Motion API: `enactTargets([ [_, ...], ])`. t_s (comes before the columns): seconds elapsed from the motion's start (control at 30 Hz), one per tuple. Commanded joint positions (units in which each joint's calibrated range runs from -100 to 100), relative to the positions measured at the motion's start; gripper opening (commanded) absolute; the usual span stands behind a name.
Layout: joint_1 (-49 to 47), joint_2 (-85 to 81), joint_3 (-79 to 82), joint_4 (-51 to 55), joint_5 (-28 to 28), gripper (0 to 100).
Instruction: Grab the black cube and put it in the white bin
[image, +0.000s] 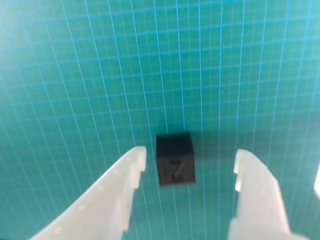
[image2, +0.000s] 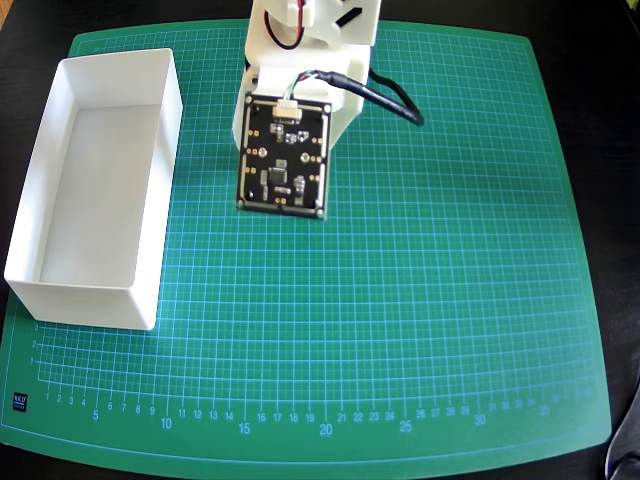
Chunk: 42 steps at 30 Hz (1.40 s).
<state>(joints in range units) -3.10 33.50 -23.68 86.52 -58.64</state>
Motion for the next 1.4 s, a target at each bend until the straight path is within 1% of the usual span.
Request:
enactTargets([
  [0.0,-0.67,-0.68,-0.09,-1.04,0.29,23],
  [0.23,-0.59,-0.43,0.09,-1.04,0.24,23],
  [0.37,-0.09,-0.60,3.78,-1.21,0.24,23],
  [0.53,-0.17,-0.60,4.96,-6.17,0.19,23],
  [0.67,-0.25,-0.60,5.41,-6.25,0.13,23],
  [0.8,-0.25,-1.62,9.47,-6.60,0.13,23],
  [1.2,-0.76,-1.70,9.65,-6.25,0.08,23],
  [1.27,-0.76,-1.70,9.74,-6.25,0.08,21],
  [1.37,-0.76,-1.70,9.74,-6.25,0.08,15],
])
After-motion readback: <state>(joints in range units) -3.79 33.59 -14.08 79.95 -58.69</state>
